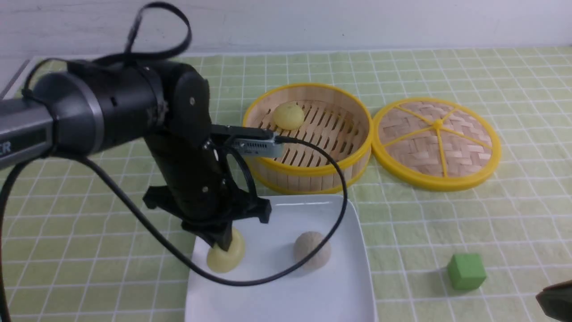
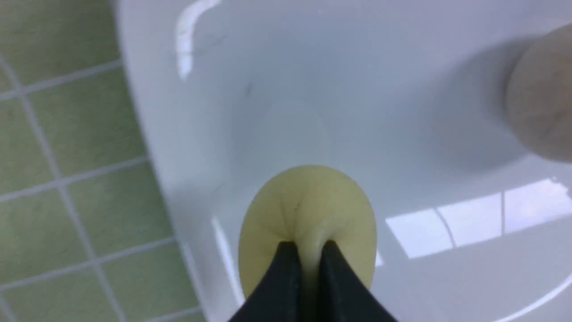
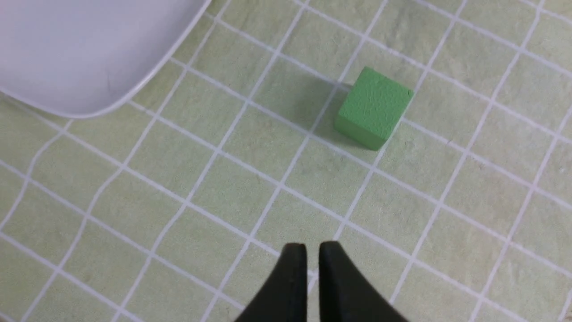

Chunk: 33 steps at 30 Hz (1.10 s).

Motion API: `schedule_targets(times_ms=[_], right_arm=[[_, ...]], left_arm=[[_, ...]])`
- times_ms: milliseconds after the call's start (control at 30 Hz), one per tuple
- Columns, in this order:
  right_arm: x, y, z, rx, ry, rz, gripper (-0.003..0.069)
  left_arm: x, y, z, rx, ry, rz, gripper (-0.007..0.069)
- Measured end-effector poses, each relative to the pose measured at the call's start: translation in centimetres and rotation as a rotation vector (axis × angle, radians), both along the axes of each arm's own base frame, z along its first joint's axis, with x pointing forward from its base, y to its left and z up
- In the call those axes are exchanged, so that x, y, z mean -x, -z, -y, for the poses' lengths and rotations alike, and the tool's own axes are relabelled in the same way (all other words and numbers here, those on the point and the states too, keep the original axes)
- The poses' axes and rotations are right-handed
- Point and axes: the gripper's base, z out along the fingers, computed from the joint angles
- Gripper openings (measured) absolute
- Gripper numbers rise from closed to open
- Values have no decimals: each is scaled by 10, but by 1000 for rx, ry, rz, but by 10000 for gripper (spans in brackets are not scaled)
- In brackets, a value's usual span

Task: Put the steamed buns into the plate on the green tablecloth.
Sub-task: 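Carry the bun from the bamboo steamer to the plate with the left gripper, then reach into the bamboo steamer and grasp a bun with the left gripper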

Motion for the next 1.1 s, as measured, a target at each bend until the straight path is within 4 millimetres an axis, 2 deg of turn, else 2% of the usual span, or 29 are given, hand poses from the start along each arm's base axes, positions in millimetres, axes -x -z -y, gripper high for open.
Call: schedule_targets(times_ms=[200, 233, 333, 367, 433, 467, 533, 633, 667, 700, 767, 800, 833, 1000, 1100], right_arm=[[0, 0, 0, 0, 0, 0, 77], [0, 0, 0, 0, 0, -1, 79], [0, 0, 0, 1, 0, -2, 83], [0, 0, 0, 1, 0, -2, 83], [0, 0, 0, 1, 0, -2, 87], [0, 0, 0, 1, 0, -2, 89], [0, 0, 0, 1, 0, -2, 90], [0, 0, 0, 1, 0, -2, 96], [0, 0, 0, 1, 0, -2, 98], [0, 0, 0, 1, 0, -2, 99], [0, 0, 0, 1, 0, -2, 101], [0, 0, 0, 1, 0, -2, 101], [0, 0, 0, 1, 0, -2, 104], [0, 0, 0, -1, 0, 1, 111], [0, 0, 0, -2, 0, 2, 113]], left_arm=[[0, 6, 13, 6, -46, 52, 116], [-1, 12, 16, -16, -67, 48, 176], [-4, 18, 17, -51, -81, 53, 288], [-4, 17, 17, -54, -79, 55, 295], [-15, -1, 21, -54, -80, 114, 382], [-19, -8, 22, -53, -86, 132, 400], [-29, -33, 26, -24, -107, 198, 421], [-42, -59, 33, -14, -130, 229, 382], [-51, -69, 38, -21, -125, 230, 306], [-56, -76, 41, -15, -122, 239, 269], [-74, -82, 48, -4, -103, 220, 132], [-75, -78, 48, -9, -100, 205, 118], [-95, -85, 53, 57, -83, 208, 40], [-157, -77, 49, 275, -103, 206, 2], [-183, -64, 41, 331, -126, 224, 11]])
